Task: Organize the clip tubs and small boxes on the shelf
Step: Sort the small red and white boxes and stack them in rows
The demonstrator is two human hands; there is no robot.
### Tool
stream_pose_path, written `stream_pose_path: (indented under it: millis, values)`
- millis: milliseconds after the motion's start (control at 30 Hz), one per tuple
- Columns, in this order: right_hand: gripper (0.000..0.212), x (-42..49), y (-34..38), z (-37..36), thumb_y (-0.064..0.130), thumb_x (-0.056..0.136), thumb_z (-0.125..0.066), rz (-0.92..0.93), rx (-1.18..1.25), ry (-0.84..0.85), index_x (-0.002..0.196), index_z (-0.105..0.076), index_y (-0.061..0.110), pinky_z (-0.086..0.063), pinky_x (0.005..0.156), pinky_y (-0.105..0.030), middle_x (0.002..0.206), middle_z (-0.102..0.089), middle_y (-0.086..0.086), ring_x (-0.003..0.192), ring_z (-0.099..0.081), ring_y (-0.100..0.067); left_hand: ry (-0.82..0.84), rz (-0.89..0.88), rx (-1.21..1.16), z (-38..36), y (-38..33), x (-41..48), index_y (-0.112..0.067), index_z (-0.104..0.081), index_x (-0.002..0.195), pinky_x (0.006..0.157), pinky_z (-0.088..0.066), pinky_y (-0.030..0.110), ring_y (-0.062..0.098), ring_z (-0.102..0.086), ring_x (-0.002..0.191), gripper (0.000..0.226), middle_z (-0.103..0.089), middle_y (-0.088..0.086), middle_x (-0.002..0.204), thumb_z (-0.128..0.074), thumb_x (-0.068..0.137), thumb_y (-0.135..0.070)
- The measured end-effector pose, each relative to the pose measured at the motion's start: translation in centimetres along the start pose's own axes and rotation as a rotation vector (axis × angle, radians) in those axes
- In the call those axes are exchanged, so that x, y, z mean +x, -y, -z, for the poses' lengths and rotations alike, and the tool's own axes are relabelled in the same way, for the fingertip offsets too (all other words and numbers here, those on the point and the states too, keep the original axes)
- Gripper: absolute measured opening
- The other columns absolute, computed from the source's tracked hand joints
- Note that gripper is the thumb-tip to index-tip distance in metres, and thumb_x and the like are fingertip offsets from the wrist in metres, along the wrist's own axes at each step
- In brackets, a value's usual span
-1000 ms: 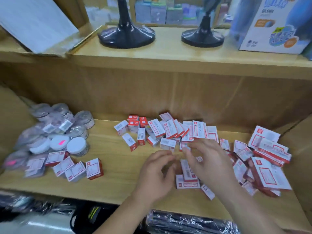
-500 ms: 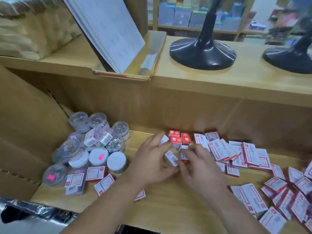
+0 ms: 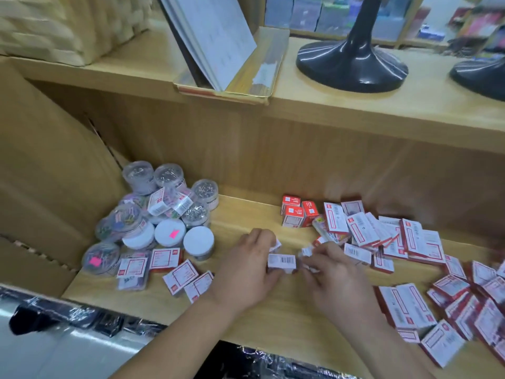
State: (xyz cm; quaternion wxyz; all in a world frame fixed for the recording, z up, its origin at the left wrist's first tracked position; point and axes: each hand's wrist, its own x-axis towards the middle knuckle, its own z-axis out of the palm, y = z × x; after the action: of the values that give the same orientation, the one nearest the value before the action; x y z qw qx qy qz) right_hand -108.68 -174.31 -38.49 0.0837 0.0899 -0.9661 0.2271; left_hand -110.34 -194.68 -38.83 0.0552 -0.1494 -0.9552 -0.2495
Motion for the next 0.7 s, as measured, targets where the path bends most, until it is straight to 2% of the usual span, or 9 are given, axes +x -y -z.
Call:
stream_pose_path:
  millis: [167, 267, 300, 367, 433, 467, 567, 633, 700]
  values:
    - [0.022, -0.9, -0.4, -0.1, 0.021, 0.079, -0.082, -0.063, 0.235, -0.020, 0.098, -0.078, 0.032, -0.056, 0.063, -0.028, 0.096, -0.064, 0.014, 0.070, -0.065, 0.000, 0.047, 0.029, 0.003, -0.2, -1.3, -0.5, -0.027, -0.051, 0.127, 0.079, -0.043, 0.032, 0.019, -0.055, 0.104, 0.050, -0.055, -0.005, 0.116, -0.070, 0.083, -0.042]
    - [0.028, -1.3, -0.5, -0.1, 0.022, 0.081, -0.079, -0.139, 0.237, 0.041, 0.106, -0.074, 0.034, -0.039, 0.065, -0.001, 0.097, -0.065, 0.018, 0.076, -0.064, 0.002, 0.058, 0.005, 0.049, 0.1, -1.8, -0.5, -0.028, -0.053, 0.126, 0.075, -0.042, 0.032, 0.020, -0.058, 0.103, 0.047, -0.056, -0.006, 0.113, -0.068, 0.085, -0.044]
    - [0.031, -1.3, -0.6, -0.1, 0.024, 0.081, -0.079, -0.163, 0.238, 0.050, 0.110, -0.072, 0.033, -0.036, 0.065, 0.001, 0.098, -0.067, 0.017, 0.080, -0.065, 0.001, 0.044, -0.012, 0.099, 0.4, -1.8, -0.3, -0.027, -0.054, 0.124, 0.073, -0.040, 0.032, 0.020, -0.058, 0.101, 0.044, -0.056, -0.006, 0.112, -0.066, 0.086, -0.046]
    - [0.037, -0.9, -0.4, -0.1, 0.027, 0.080, -0.078, -0.186, 0.276, 0.072, 0.115, -0.068, 0.033, -0.045, 0.073, -0.006, 0.099, -0.069, 0.016, 0.087, -0.067, -0.004, 0.010, -0.028, 0.221, 1.1, -1.3, 0.5, -0.026, -0.057, 0.119, 0.076, -0.042, 0.034, 0.021, -0.058, 0.102, 0.040, -0.059, -0.005, 0.109, -0.065, 0.086, -0.047]
    - [0.034, -0.2, -0.1, -0.7, 0.027, 0.080, -0.076, -0.182, 0.330, 0.112, 0.111, -0.066, 0.035, -0.057, 0.078, -0.030, 0.095, -0.070, 0.017, 0.087, -0.068, -0.006, 0.013, -0.015, 0.356, 2.1, -0.2, 1.4, -0.024, -0.062, 0.112, 0.086, -0.044, 0.038, 0.024, -0.056, 0.107, 0.038, -0.065, -0.003, 0.106, -0.070, 0.081, -0.044]
    - [0.032, 0.2, 0.2, -1.1, 0.026, 0.080, -0.075, -0.176, 0.362, 0.134, 0.109, -0.065, 0.036, -0.058, 0.078, -0.037, 0.093, -0.070, 0.017, 0.086, -0.068, -0.007, 0.024, -0.002, 0.418, 2.4, 0.5, 1.8, -0.023, -0.065, 0.107, 0.090, -0.045, 0.040, 0.026, -0.056, 0.110, 0.037, -0.067, -0.002, 0.104, -0.075, 0.076, -0.041]
    - [0.032, 1.3, 1.7, -2.1, 0.022, 0.079, -0.072, -0.145, 0.407, 0.146, 0.109, -0.068, 0.034, -0.057, 0.082, -0.040, 0.096, -0.070, 0.015, 0.089, -0.068, -0.009, -0.027, 0.020, 0.374, 3.6, 2.1, 1.3, -0.018, -0.070, 0.105, 0.097, -0.051, 0.045, 0.032, -0.057, 0.121, 0.042, -0.067, 0.004, 0.113, -0.085, 0.066, -0.027]
    - [0.036, 2.1, 2.6, -2.8, 0.018, 0.082, -0.072, -0.119, 0.370, 0.128, 0.115, -0.069, 0.029, -0.056, 0.086, -0.039, 0.102, -0.066, 0.010, 0.093, -0.065, -0.012, -0.136, 0.013, 0.265, 4.8, 2.6, -0.3, -0.017, -0.070, 0.108, 0.089, -0.054, 0.043, 0.029, -0.056, 0.113, 0.038, -0.063, 0.003, 0.116, -0.079, 0.071, -0.019]
    - [0.041, 2.8, 3.7, -3.4, 0.014, 0.085, -0.070, -0.105, 0.348, 0.128, 0.124, -0.067, 0.024, -0.054, 0.091, -0.039, 0.109, -0.060, 0.007, 0.097, -0.064, -0.015, -0.266, 0.070, 0.230, 5.9, 3.3, -2.5, -0.017, -0.071, 0.105, 0.076, -0.052, 0.041, 0.028, -0.054, 0.097, 0.032, -0.060, 0.002, 0.106, -0.077, 0.074, -0.018]
